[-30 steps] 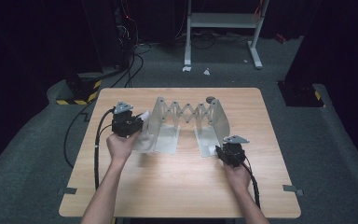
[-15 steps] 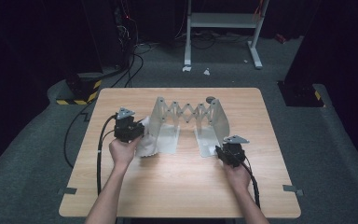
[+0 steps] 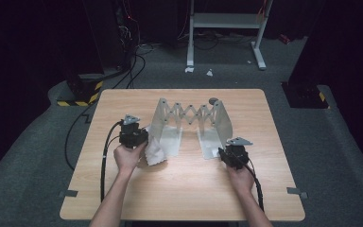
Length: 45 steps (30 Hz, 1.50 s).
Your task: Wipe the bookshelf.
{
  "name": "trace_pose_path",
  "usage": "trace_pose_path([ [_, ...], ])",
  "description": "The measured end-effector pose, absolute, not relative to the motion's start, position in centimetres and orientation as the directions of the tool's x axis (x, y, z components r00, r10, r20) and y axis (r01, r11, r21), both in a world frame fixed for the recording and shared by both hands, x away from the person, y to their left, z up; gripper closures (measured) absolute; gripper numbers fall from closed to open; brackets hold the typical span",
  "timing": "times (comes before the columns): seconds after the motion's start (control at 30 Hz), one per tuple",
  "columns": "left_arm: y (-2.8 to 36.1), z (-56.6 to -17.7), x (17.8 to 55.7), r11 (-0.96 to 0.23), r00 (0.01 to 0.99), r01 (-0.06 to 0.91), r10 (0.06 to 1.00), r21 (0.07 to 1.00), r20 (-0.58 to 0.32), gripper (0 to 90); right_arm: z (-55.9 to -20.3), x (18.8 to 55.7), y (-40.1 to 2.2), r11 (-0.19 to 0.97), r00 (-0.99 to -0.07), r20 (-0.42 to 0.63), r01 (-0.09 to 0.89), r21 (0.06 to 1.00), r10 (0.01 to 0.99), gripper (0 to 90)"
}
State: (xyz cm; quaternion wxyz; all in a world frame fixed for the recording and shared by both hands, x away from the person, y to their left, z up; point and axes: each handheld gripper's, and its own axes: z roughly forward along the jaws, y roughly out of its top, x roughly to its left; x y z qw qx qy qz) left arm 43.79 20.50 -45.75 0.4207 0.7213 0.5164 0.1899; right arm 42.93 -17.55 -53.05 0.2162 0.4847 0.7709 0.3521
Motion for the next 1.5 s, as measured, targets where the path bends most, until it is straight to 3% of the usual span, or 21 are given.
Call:
trace_pose_path([
  [1.0,19.3,-51.4,45.8,-0.17,0.373,0.703,0.915,0.69,-0.154,79.3,-53.0,42.9,-17.5,0.285,-0.439,0.007,0.595,0.751,0.898,69.2],
  [1.4,20.4,-49.0,45.2,-0.1,0.375,0.659,0.902,0.745,-0.212,79.6,-53.0,42.9,-17.5,0.286,-0.44,0.007,0.595,0.751,0.898,69.1],
  [1.5,20.6,-47.9,45.0,-0.118,0.387,0.64,0.903,0.76,-0.187,79.8,-53.0,42.9,-17.5,0.285,-0.44,0.008,0.596,0.751,0.898,69.1],
])
